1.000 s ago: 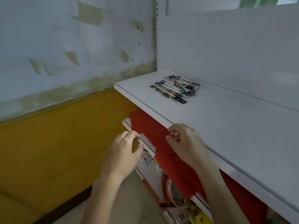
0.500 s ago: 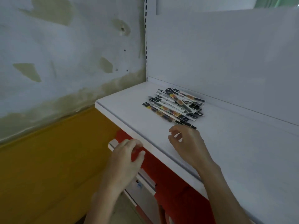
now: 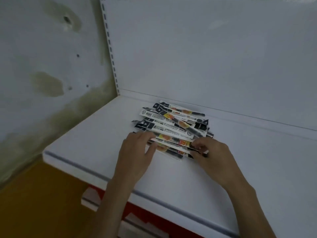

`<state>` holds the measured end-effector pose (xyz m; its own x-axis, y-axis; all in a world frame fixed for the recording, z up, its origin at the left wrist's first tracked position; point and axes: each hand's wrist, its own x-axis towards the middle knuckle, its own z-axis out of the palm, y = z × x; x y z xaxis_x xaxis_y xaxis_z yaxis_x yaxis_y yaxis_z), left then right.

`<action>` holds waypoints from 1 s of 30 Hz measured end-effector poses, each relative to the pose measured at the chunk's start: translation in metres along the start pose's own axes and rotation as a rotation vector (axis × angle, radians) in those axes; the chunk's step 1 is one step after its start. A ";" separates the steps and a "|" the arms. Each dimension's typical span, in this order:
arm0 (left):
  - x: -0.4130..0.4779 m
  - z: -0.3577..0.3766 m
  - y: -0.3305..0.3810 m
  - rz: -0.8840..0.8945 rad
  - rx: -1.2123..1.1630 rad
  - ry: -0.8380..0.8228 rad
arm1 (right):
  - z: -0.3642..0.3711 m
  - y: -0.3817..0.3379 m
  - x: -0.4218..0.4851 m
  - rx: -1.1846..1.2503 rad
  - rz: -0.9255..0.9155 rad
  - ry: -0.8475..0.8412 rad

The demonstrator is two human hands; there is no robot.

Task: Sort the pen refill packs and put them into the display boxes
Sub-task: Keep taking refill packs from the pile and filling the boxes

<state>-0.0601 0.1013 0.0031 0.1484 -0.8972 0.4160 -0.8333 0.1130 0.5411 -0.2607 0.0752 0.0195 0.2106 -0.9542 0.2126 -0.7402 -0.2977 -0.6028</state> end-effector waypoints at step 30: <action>0.072 -0.011 -0.054 0.063 -0.333 -0.386 | 0.068 -0.062 0.008 -0.049 0.261 0.174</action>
<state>0.0019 0.0349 0.0119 -0.1564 -0.9694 0.1890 -0.6101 0.2453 0.7534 -0.1702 0.0836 0.0063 -0.0995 -0.9774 0.1867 -0.7858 -0.0379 -0.6173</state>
